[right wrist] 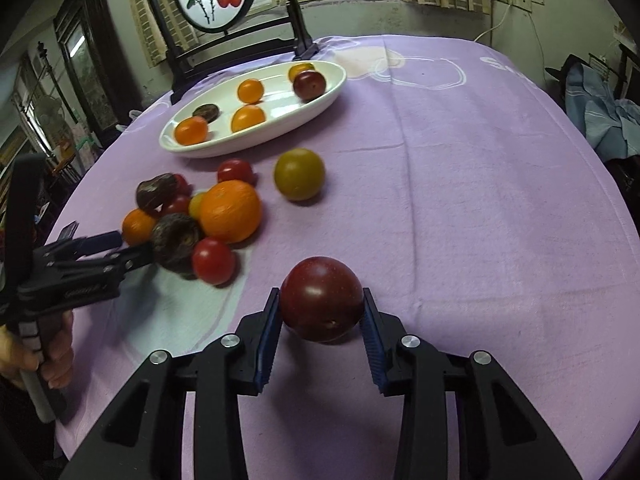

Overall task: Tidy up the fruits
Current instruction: 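Grasp the second dark red tomato with the right gripper, then carry the dark red tomato to the plate and open the right gripper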

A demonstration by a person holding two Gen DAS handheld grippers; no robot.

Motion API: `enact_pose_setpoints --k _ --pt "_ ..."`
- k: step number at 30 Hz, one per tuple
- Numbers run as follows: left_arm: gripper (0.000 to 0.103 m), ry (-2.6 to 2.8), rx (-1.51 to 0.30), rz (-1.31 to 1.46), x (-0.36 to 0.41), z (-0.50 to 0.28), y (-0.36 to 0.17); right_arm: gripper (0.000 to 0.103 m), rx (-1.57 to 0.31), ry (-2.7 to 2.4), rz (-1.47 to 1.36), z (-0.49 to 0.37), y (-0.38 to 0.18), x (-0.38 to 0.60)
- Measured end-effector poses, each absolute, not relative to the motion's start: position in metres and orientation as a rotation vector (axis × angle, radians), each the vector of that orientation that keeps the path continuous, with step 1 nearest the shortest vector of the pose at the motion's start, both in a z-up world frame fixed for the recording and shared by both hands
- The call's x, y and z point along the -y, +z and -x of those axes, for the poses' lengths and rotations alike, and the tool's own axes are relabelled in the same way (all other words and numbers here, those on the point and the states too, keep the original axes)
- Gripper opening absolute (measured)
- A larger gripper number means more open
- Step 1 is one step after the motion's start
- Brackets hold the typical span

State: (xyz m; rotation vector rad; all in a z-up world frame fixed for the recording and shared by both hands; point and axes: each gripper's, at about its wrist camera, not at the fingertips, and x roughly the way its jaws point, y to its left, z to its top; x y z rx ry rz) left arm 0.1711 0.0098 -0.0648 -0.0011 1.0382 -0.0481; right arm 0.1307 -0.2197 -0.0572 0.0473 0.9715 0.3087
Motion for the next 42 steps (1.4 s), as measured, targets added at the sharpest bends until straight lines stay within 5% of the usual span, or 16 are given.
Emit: enact_pose_setpoints --k 4,21,36,42 --pt "0.042 -0.133 -1.013 -0.034 0.002 -0.173 -0.061 0.039 -0.970 0.325 -0.043 -0.124 -0.056 0.213" --pt "0.042 -0.150 -0.859 -0.009 -0.011 -0.193 0.026 0.039 -0.785 0.436 0.018 -0.150 0.016 0.173" --pt "0.043 -0.070 -0.988 0.017 -0.002 -0.319 -0.015 0.043 -0.925 0.346 0.004 -0.300 -0.028 0.142" --pt "0.063 -0.055 -0.936 0.068 -0.008 -0.322 -0.004 0.059 -0.900 0.346 -0.037 -0.296 -0.024 0.150"
